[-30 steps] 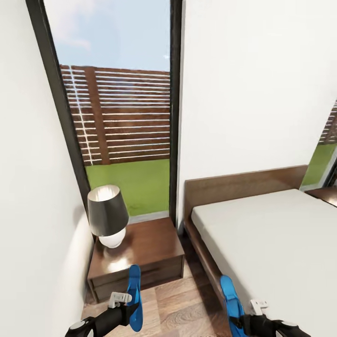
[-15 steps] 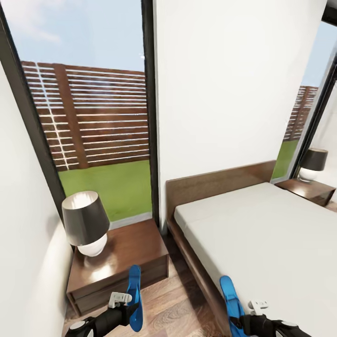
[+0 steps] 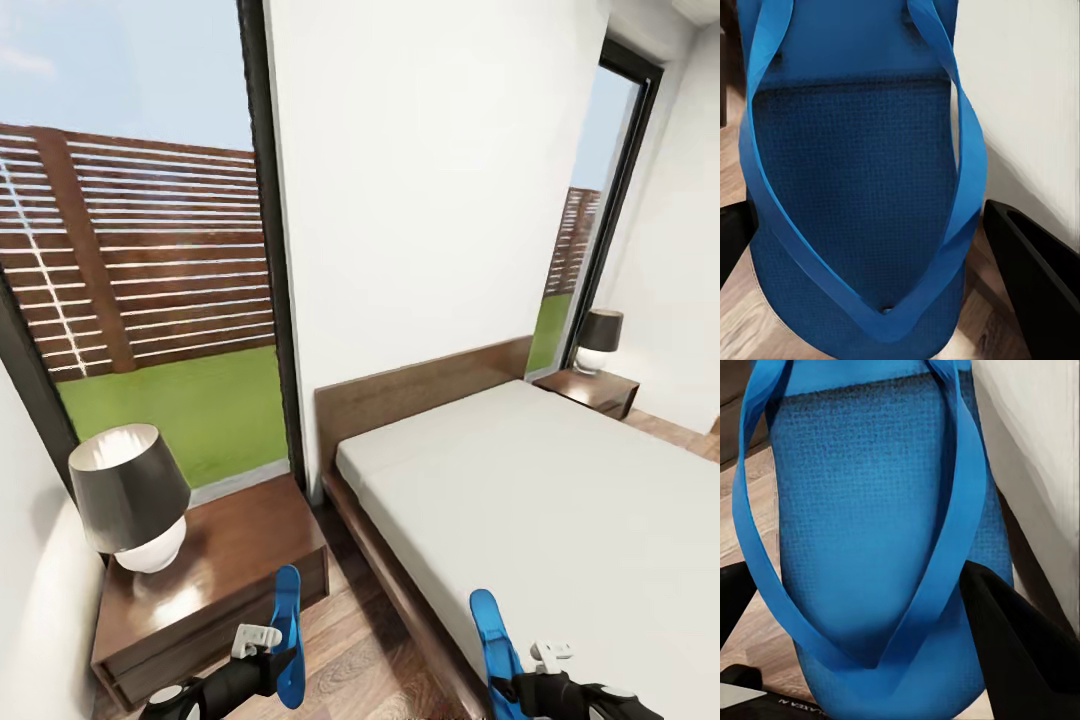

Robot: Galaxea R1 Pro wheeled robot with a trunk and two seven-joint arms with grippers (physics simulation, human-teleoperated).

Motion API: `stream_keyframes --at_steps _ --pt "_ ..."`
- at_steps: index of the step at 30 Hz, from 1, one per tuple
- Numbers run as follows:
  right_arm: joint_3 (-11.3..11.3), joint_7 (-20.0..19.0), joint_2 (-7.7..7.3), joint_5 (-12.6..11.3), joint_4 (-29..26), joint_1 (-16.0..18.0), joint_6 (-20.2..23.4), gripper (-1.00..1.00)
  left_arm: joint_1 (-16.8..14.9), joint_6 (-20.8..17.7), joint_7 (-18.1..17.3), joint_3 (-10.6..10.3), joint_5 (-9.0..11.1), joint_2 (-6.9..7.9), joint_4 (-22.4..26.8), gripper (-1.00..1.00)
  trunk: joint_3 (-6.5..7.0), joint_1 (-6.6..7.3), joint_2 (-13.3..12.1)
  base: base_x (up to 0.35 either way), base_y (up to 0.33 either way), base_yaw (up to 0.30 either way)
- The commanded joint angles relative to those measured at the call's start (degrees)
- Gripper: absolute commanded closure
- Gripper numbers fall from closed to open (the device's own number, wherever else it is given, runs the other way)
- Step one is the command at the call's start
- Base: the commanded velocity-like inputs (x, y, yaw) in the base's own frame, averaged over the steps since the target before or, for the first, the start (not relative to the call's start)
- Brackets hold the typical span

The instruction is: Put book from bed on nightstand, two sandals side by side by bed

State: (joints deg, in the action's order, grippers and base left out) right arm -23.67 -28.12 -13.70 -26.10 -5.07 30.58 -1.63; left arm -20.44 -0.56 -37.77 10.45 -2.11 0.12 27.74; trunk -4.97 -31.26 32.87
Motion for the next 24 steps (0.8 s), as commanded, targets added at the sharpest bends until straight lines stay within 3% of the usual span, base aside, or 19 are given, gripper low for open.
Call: stream_keyframes --at_steps 1,24 --pt "-0.4 -0.1 -0.01 -0.5 0.1 0.1 -0.1 1.0 0.0 -0.1 -0.4 0.4 -0.2 -0.04 0.0 1.0 0.08 0.2 -0.3 0.0 0.0 -0.284" --pt "-0.4 -0.2 -0.01 -0.5 0.1 0.1 -0.1 1.0 0.0 -0.1 -0.4 0.4 -0.2 -0.03 0.0 1.0 4.21 5.25 -9.5 0.0 0.0 -0.284"
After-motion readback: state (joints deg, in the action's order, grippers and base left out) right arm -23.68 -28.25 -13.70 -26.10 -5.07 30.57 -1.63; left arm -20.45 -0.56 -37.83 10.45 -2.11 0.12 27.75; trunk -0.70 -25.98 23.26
